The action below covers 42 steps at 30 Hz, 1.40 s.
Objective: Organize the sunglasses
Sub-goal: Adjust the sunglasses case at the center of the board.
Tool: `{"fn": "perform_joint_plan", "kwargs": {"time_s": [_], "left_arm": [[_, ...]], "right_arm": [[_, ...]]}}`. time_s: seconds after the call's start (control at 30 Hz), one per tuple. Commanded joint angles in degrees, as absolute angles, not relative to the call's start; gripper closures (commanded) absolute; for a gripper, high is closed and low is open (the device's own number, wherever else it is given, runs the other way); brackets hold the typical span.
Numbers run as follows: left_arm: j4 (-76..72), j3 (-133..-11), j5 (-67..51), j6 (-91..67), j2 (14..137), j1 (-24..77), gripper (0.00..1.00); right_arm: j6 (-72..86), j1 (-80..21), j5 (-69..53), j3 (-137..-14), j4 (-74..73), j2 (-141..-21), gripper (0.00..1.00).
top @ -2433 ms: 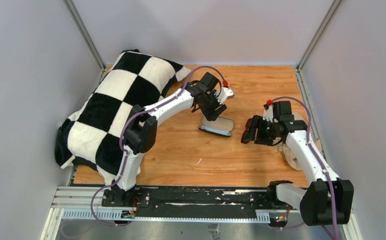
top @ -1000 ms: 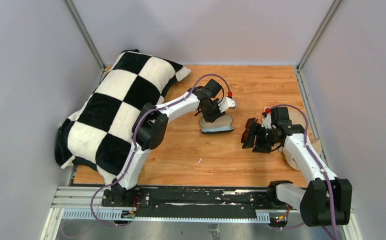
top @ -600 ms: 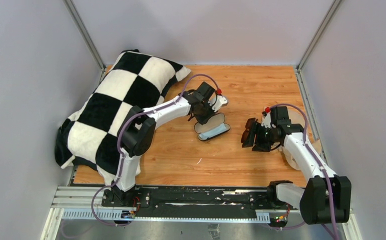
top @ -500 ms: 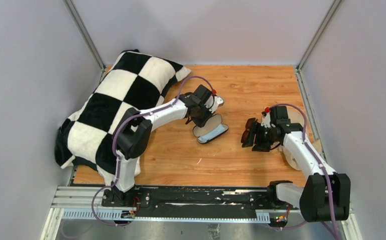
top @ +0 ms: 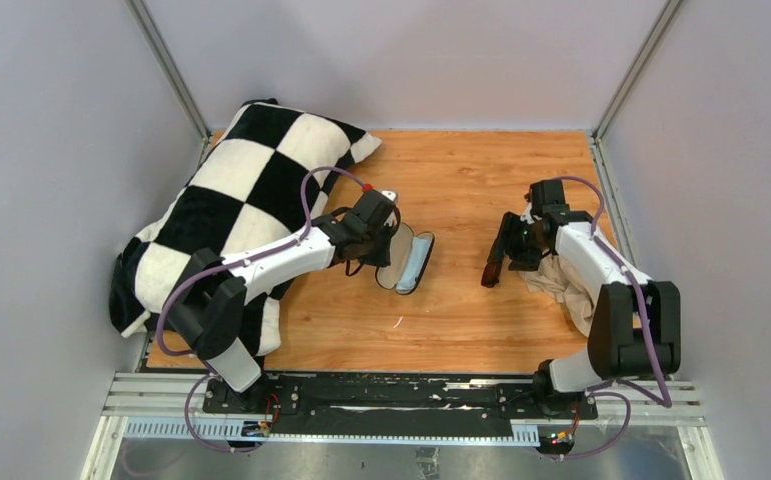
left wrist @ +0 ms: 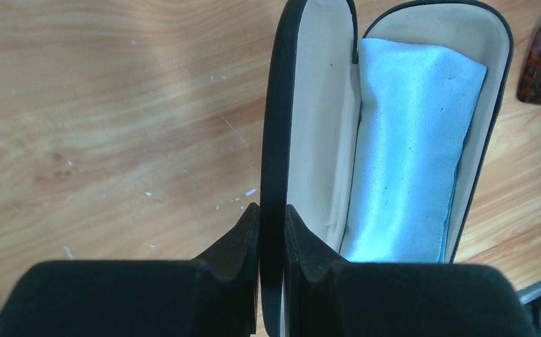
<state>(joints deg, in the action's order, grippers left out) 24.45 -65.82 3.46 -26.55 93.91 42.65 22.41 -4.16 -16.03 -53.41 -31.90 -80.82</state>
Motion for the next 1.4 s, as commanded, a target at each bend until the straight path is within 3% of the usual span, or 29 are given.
{"fn": "perform_joint_plan", "kwargs": {"time_s": [0.0, 0.17, 0.53, 1.37], "left_arm": [[19.32, -61.41, 7.32, -37.76, 92.45, 43.31, 1.0], [12.97, -56.94, 5.98, -41.52, 90.34, 43.85, 1.0], [15.37, -59.85, 5.22, -38.69, 91.91, 44.46, 1.0], [14.91, -61.57, 9.21, -42.08, 99.21, 45.59, 1.0]], "right_arm": [[22.62, -4.72, -9.83, -56.38, -31.04, -84.82, 0.39], [22.24, -4.75, -8.41, -57.29, -30.87, -88.67, 0.39], [24.96, -4.76, -11.22, -56.73, -26.06, -93.35, 0.41], [30.27, -7.11, -5.5, -55.76, -21.71, -94.22, 0.58]]}}
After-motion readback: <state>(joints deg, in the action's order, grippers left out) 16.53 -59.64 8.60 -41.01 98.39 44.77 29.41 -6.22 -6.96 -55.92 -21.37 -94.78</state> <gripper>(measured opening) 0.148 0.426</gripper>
